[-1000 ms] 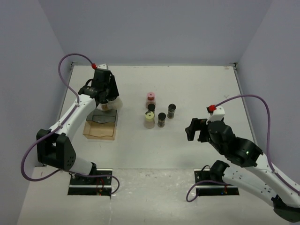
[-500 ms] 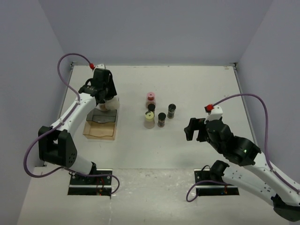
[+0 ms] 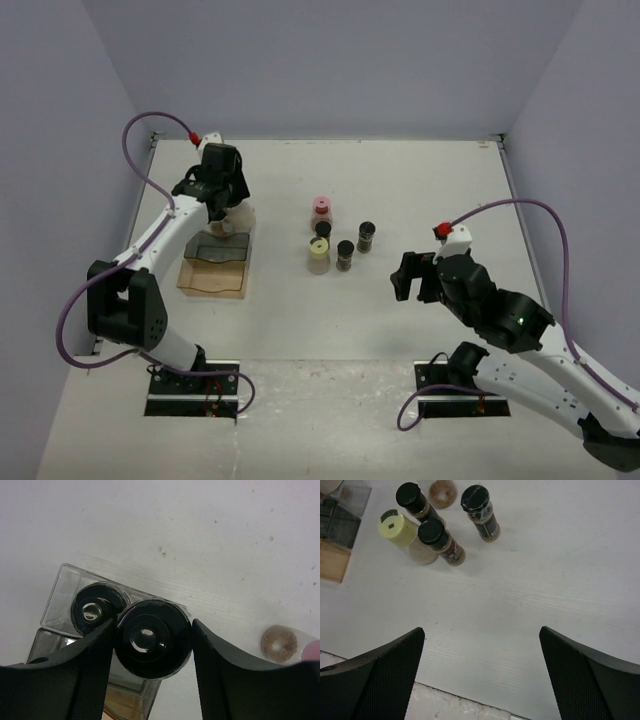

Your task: Organize the condiment bottles

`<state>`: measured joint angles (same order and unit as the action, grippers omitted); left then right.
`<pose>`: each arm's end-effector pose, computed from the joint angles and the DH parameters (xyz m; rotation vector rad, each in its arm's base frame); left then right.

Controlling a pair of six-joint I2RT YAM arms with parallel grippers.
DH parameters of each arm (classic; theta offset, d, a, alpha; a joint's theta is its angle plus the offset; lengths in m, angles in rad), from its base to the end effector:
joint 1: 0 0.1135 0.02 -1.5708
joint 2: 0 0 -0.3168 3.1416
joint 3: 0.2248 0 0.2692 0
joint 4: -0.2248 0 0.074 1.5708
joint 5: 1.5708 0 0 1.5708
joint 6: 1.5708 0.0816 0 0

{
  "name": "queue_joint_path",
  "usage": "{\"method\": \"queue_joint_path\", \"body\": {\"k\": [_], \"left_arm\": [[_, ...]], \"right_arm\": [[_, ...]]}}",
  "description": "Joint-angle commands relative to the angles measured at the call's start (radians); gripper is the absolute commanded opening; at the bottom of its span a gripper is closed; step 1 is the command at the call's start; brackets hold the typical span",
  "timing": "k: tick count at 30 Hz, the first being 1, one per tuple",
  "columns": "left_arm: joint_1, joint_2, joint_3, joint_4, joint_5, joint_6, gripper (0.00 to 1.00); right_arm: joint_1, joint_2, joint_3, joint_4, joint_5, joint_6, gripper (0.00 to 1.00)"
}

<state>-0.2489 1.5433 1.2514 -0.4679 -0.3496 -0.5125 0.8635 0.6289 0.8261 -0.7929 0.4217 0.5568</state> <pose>0.3840 -0.0688 0.3084 -0.4685 2.2258 0.0101 0.1113 0.0788 0.3268 -0.0860 2.1309 0.3886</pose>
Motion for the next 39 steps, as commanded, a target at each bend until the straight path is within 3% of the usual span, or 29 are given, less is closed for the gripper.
{"method": "queue_joint_path", "body": {"k": [1,13,21,23,25,27,28,31,39], "left_arm": [[0.013,0.02,0.019,0.005,-0.06,-0.012,0.0],[0.025,0.014,0.049,-0.021,-0.111,0.011,0.0],[0.025,0.04,0.02,0.0,-0.071,0.006,0.0],[0.025,0.046,0.003,0.011,-0.066,0.005,0.16],[0.025,0.049,-0.007,0.015,-0.063,0.006,0.23],[0.025,0.046,-0.012,0.018,-0.052,0.008,0.43],[0.025,0.041,-0.013,0.02,-0.048,0.009,0.58],[0.025,0.028,-0.015,0.021,-0.034,0.008,0.81],[0.022,-0.024,-0.018,0.014,0.035,0.016,0.95]], "right_arm": [[0.0,0.014,-0.008,0.024,-0.018,-0.009,0.99],[0.0,0.026,-0.01,0.027,-0.027,-0.011,0.99],[0.002,0.028,-0.01,0.029,-0.032,-0.012,0.99],[0.0,0.028,-0.012,0.03,-0.034,-0.014,0.99],[0.0,0.031,-0.012,0.031,-0.037,-0.015,0.99],[0.0,0.031,-0.01,0.031,-0.038,-0.015,0.99],[0.0,0.032,-0.01,0.031,-0.038,-0.015,0.99],[0.002,0.032,-0.01,0.031,-0.04,-0.014,0.99],[0.0,0.04,-0.027,0.054,-0.067,-0.009,0.99]]}}
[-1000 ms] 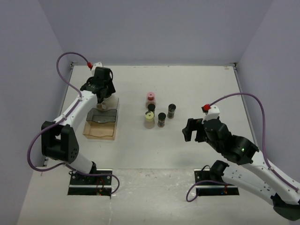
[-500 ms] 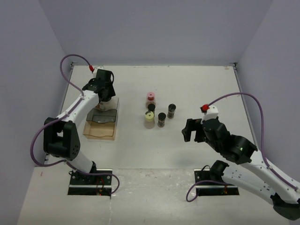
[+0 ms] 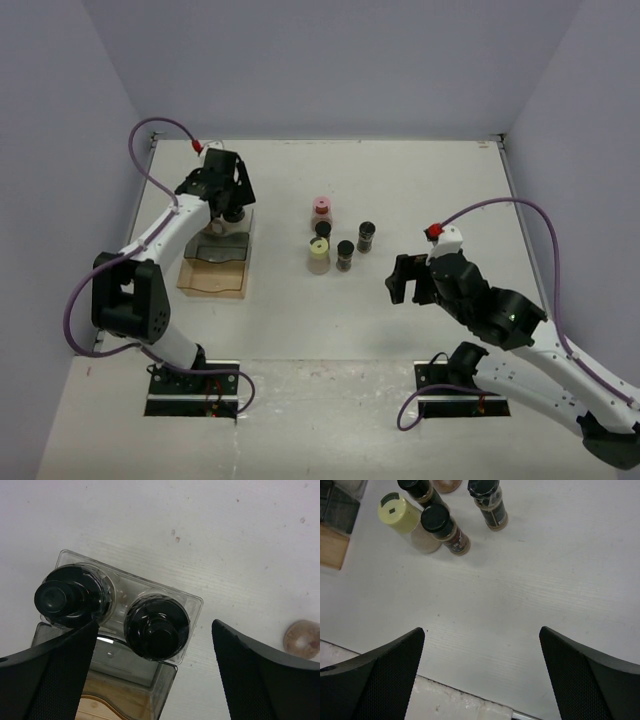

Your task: Organize the condiment bottles

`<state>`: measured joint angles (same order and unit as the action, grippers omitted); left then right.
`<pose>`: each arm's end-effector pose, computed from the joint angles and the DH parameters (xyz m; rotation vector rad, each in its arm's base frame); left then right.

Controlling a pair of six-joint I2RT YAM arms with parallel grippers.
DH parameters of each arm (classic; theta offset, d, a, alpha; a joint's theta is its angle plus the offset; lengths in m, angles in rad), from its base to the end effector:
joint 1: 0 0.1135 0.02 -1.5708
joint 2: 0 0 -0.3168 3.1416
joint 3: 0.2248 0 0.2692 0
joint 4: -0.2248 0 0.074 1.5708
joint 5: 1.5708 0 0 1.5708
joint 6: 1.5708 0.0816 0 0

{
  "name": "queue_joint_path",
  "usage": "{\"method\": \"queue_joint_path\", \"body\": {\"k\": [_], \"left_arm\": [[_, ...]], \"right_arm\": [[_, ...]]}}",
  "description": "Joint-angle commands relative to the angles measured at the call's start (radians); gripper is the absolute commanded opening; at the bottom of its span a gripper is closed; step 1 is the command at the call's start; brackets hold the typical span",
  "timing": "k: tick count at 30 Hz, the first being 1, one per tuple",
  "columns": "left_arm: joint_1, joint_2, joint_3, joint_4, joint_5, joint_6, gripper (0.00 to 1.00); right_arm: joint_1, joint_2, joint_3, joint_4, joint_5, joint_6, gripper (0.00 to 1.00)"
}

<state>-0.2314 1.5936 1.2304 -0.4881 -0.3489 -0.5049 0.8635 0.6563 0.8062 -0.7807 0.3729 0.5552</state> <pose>0.3891 -0.0630 0.2797 -0.4750 2.3085 0.0684 0.1140 0.0876 0.3169 -0.1277 2.1770 0.4075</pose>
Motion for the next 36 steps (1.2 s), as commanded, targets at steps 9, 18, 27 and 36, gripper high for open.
{"method": "queue_joint_path", "body": {"k": [9,18,27,36], "left_arm": [[-0.198,-0.104,0.161,0.008,0.042,0.061,1.0],[-0.393,0.308,0.552,-0.092,0.145,0.172,1.0],[-0.454,0.459,0.61,-0.152,-0.002,0.163,0.93],[-0.454,0.465,0.56,-0.116,0.021,0.152,0.55]], "right_arm": [[0.0,-0.033,-0.021,0.058,0.008,-0.003,0.99],[0.0,-0.029,-0.022,0.043,0.031,0.009,0.99],[0.0,-0.012,-0.021,0.041,0.024,0.008,0.99],[0.002,-0.006,-0.021,0.044,0.021,0.006,0.99]]}}
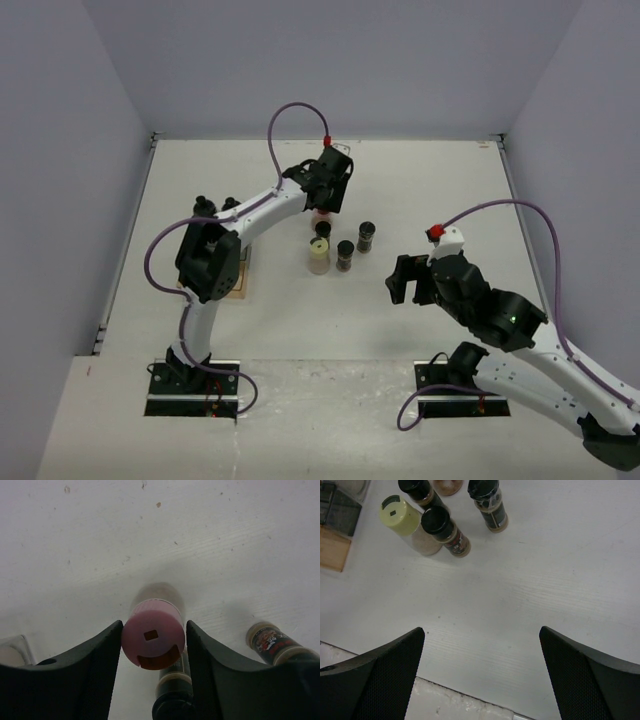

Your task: Organize the condiment bottles

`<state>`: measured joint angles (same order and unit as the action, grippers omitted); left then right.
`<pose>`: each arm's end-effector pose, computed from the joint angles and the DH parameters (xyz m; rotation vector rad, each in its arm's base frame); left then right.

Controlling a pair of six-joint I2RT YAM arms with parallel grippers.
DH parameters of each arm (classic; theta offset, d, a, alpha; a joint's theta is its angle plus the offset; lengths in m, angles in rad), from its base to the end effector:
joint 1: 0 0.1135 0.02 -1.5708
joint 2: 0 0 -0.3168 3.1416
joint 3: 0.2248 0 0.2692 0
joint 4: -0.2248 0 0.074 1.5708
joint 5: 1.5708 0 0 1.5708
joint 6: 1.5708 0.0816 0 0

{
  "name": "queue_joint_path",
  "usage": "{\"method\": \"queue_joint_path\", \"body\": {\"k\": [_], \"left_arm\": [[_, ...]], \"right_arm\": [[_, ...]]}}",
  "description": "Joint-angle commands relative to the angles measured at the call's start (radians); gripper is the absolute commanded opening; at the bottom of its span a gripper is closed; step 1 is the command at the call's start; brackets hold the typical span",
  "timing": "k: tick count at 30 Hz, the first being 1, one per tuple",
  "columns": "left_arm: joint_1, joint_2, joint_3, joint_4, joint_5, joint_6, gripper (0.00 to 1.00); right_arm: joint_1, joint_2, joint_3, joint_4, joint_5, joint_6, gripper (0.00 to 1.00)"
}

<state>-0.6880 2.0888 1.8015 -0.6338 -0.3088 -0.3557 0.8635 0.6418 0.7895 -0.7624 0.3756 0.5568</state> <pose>0.4308 -0.3220 0.2511 0.2763 2.4178 -0.0801 0.1134 0.0865 0.3147 -0.1195 2.1631 0.4176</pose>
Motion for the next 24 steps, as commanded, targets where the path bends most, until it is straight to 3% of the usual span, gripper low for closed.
{"method": "queue_joint_path", "body": {"k": [1,4,8,10,14,18,23,24], "left_arm": [[0.001,-0.032,-0.014,0.037,-0.024,0.003,0.54],[0.002,-0.027,-0.01,0.036,-0.029,0.006,0.39],[0.002,-0.048,-0.007,0.042,-0.047,0.0,0.07],[0.002,-0.088,-0.007,0.052,-0.078,-0.014,0.0],[0.004,-0.235,-0.048,0.086,-0.206,-0.055,0.0],[0.011,-0.444,-0.187,0.164,-0.309,-0.086,0.0],[0.071,-0.654,-0.287,0.013,-0.386,-0.193,0.0],[0.129,-0.735,-0.376,0.0,-0.347,-0.234,0.0]], "right_arm": [[0.002,0.009,-0.006,0.026,0.019,0.005,0.99],[0.002,0.007,-0.004,0.026,0.017,0.005,0.99],[0.0,0.009,-0.007,0.026,0.017,0.003,0.99],[0.002,0.009,-0.007,0.026,0.016,0.003,0.99],[0.002,0.01,-0.006,0.026,0.013,0.003,0.99],[0.002,0.001,-0.01,0.028,0.009,0.005,0.99],[0.002,0.002,-0.009,0.028,0.009,0.003,0.99],[0.002,-0.001,-0.009,0.028,0.009,0.005,0.99]]}}
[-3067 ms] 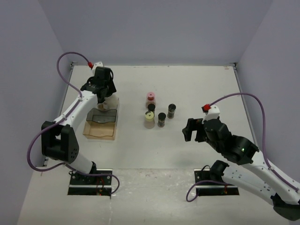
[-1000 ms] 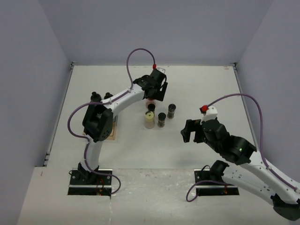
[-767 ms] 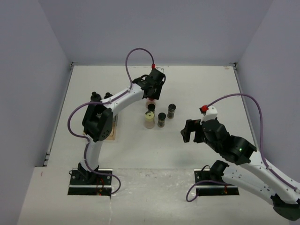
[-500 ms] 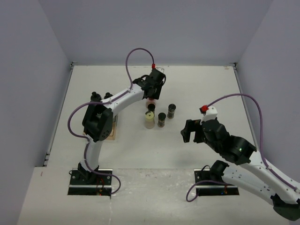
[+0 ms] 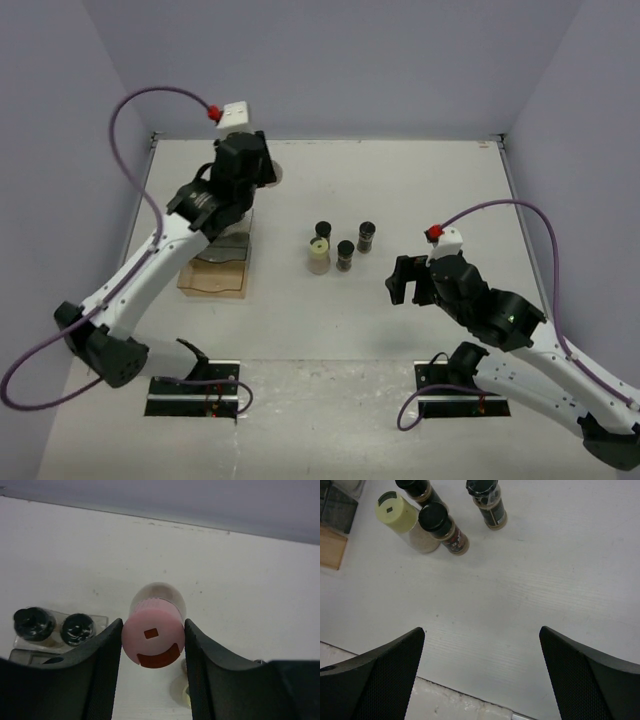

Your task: Organize the condiment bottles

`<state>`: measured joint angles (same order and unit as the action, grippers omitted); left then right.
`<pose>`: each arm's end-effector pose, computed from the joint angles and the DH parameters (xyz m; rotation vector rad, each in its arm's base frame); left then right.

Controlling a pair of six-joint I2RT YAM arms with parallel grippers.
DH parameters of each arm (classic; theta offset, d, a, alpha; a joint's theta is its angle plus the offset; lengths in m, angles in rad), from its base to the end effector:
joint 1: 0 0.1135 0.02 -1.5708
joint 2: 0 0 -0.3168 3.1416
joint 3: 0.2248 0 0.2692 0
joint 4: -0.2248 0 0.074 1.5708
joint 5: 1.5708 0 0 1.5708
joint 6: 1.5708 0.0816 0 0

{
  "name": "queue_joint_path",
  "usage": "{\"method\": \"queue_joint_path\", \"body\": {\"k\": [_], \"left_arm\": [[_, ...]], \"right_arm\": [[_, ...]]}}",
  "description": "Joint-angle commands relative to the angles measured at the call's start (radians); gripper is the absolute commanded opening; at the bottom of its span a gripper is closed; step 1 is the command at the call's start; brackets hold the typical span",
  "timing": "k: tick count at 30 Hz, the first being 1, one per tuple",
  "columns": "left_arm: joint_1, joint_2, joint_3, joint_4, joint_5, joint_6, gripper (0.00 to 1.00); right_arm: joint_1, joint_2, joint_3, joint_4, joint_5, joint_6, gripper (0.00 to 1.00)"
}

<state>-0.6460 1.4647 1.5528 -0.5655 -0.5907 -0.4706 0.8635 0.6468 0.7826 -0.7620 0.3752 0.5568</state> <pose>0.3216 -0.1856 0.4462 -0.1871 1.9555 -0.1243 0.1141 0.0874 0.3115 -0.1233 2.1726 0.4096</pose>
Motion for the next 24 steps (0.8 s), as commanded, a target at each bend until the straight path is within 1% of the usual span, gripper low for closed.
{"method": "queue_joint_path", "body": {"k": [1,2,3,4,6,8,12,18,24], "left_arm": [[0.129,-0.151,-0.175,-0.063,-0.031,-0.134,0.0],[0.169,-0.194,-0.221,-0.054,0.007,-0.14,0.0],[0.208,-0.269,-0.3,-0.045,0.047,-0.149,0.0],[0.271,-0.3,-0.327,-0.048,0.051,-0.152,0.0],[0.334,-0.38,-0.376,-0.056,0.051,-0.151,0.0],[0.397,-0.42,-0.393,-0.059,0.054,-0.135,0.0],[0.486,-0.399,-0.398,-0.086,0.069,-0.122,0.0],[0.568,-0.34,-0.474,-0.053,0.141,-0.134,0.0],[0.575,-0.342,-0.539,0.004,0.184,-0.149,0.0]], "right_arm": [[0.003,-0.004,-0.002,0.027,0.011,0.003,0.99],[0.003,-0.007,-0.002,0.029,0.01,0.002,0.99],[0.002,-0.009,-0.002,0.03,0.004,0.002,0.99],[0.003,-0.009,-0.003,0.032,0.004,-0.001,0.99],[0.002,-0.007,-0.003,0.032,-0.004,0.0,0.99],[0.003,-0.006,-0.005,0.032,-0.004,0.0,0.99],[0.003,-0.015,-0.005,0.03,-0.005,0.002,0.99],[0.002,-0.024,-0.008,0.036,-0.01,0.0,0.99],[0.003,-0.018,-0.008,0.035,-0.015,-0.001,0.99]]}}
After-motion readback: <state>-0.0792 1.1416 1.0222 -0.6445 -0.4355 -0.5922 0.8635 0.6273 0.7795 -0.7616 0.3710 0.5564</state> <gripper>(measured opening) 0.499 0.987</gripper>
